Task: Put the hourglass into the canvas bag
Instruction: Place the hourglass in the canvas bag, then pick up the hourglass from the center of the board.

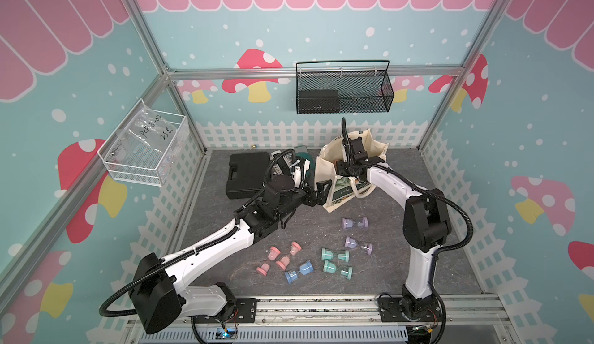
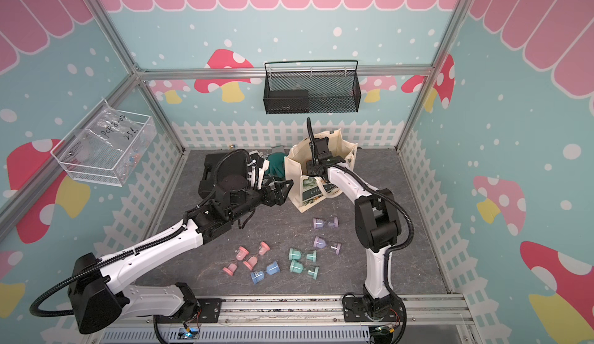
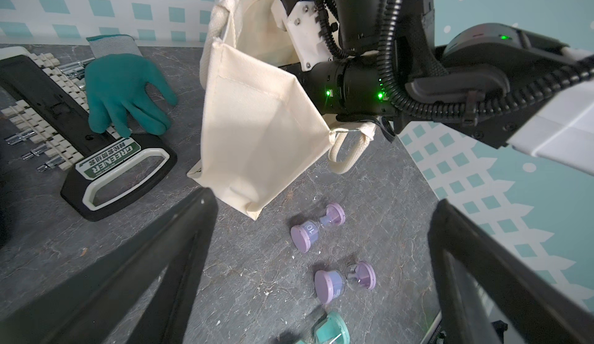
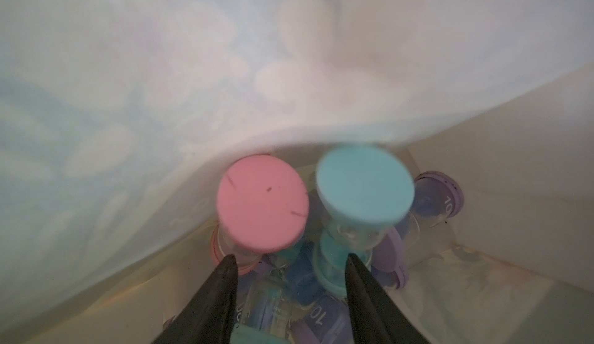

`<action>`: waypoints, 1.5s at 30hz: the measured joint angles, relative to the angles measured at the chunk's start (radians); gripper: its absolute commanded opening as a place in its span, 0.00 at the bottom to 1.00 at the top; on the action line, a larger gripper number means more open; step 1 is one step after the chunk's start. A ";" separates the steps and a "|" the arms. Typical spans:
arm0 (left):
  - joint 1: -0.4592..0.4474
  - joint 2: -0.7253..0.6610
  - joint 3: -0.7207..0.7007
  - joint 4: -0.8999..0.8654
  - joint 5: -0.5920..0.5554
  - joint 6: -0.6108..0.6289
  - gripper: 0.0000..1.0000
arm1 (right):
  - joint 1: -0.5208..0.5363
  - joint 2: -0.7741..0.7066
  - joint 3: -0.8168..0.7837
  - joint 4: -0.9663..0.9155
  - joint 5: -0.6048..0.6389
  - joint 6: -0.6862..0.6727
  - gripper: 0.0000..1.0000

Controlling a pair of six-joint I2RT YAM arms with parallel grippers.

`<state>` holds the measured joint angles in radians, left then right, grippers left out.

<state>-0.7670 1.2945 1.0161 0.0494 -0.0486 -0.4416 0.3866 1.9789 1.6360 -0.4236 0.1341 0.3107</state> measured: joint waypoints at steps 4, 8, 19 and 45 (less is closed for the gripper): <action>0.000 -0.001 -0.001 -0.005 0.000 0.000 0.99 | 0.002 -0.008 0.000 0.000 -0.023 0.000 0.63; 0.000 -0.005 -0.001 -0.008 0.000 -0.001 0.99 | 0.002 -0.037 0.000 -0.005 -0.060 0.002 0.68; 0.000 -0.038 -0.002 -0.032 0.000 -0.008 0.99 | 0.010 -0.300 -0.012 0.028 -0.178 0.006 0.71; -0.052 -0.128 -0.114 -0.126 -0.021 -0.031 0.99 | 0.093 -0.886 -0.621 -0.010 -0.086 0.130 0.73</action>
<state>-0.8192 1.1667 0.9016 -0.0761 -0.0696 -0.4725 0.4793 1.0927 1.0153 -0.4332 0.0479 0.4412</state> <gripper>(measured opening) 0.994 0.733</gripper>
